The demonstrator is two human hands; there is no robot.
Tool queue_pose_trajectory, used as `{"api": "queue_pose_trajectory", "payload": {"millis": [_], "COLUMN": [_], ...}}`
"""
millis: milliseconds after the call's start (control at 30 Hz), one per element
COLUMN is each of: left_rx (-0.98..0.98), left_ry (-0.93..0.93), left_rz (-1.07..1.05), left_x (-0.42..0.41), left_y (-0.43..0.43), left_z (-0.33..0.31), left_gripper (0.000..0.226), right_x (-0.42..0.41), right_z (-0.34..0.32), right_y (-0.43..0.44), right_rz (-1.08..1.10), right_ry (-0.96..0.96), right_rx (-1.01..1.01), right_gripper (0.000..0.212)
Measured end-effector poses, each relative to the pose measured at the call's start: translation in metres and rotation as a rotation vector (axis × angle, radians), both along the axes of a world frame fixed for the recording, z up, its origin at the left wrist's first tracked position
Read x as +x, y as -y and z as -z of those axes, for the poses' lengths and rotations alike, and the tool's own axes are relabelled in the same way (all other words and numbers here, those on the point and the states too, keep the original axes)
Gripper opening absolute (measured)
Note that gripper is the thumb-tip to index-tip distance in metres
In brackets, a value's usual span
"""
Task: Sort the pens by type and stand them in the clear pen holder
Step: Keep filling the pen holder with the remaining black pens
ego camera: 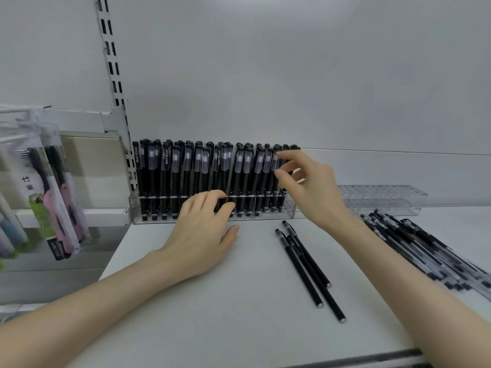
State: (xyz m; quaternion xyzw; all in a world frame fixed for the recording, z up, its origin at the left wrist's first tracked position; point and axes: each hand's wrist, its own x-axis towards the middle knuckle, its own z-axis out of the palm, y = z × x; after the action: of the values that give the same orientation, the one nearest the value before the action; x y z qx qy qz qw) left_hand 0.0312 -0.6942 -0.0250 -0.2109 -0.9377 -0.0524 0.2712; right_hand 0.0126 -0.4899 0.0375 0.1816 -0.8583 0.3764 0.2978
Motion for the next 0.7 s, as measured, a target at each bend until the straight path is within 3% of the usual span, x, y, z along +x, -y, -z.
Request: {"api": "queue_pose_trajectory", "payload": {"millis": [100,233,367,500,700], "left_rx": [0.009,0.041,0.152,0.274,0.293], "left_ry": [0.036,0.197,0.356,0.449,0.446], "left_rz": [0.027,0.037,-0.025,-0.173,-0.407], "left_x": [0.011,0.028,0.044,0.055,0.066], "left_y": [-0.01,-0.038,-0.071,-0.102,-0.139], "left_z": [-0.005,-0.011,-0.012,-0.009,-0.002], "left_gripper": [0.046,0.066,0.043,0.052,0.075], "right_x": [0.008,0.016,0.021,0.022,0.024], "right_z": [0.002,0.01,0.02,0.031,0.043], "right_y": [-0.012,-0.031,-0.052,-0.067,-0.071], "right_rz": [0.011,-0.022,-0.064,-0.113,-0.176], "right_ry": [0.035,0.103,0.2,0.323,0.486], "right_rx": [0.002,0.063,0.12,0.134,0.081], "right_gripper": [0.016,0.008,0.007,0.005,0.011]}}
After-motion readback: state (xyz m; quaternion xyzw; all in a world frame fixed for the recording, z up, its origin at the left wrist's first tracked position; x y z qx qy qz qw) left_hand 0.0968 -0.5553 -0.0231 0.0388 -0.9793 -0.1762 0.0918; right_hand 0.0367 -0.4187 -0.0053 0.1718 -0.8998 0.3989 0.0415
